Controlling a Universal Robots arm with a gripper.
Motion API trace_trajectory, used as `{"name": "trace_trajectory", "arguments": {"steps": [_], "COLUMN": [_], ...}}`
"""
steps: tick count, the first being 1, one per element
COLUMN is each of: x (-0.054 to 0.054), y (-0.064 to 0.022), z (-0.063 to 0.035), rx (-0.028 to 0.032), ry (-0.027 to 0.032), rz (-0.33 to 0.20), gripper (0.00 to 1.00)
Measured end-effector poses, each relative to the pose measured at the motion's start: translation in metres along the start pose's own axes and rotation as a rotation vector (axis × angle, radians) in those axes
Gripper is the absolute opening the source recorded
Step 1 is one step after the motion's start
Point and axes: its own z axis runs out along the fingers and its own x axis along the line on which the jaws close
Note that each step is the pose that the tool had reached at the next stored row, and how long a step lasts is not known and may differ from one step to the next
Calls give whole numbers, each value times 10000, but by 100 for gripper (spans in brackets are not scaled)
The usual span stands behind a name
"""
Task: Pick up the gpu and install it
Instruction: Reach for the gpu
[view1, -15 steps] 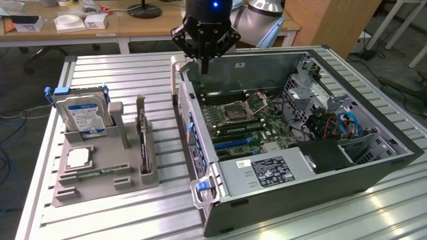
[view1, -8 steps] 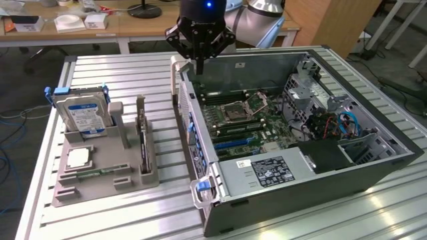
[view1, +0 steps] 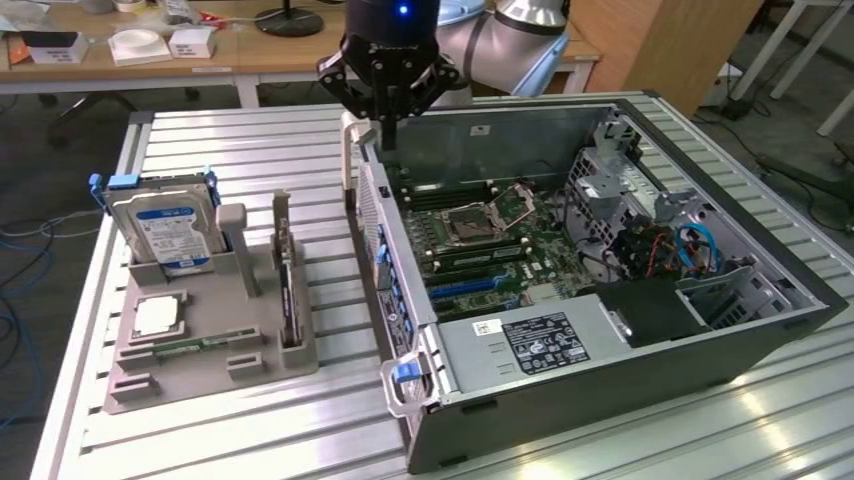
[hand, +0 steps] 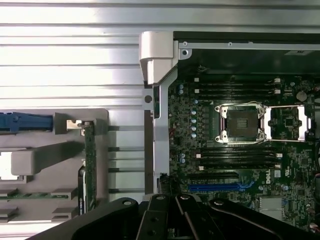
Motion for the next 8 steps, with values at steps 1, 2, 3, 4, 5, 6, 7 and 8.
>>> {"name": "trace_trajectory", "arguments": {"steps": [1,2,3,4,5,6,7,8], "x": [13,28,41,55,69,84,98,112], "y": [-1,-1,-3,-3,-4,-5,-6,-7], "z": [0,0,-1,-1,-1,-1,-1,-1], "rx": [0,0,0,-1,-1,-2,-1,-1], "ry": [1,2,3,3,3,4,5,5], "rz": [-8,-14,-22,-29,-36,-43,-50,-55], "gripper": [10,10,10,10,10,10,10,10]}}
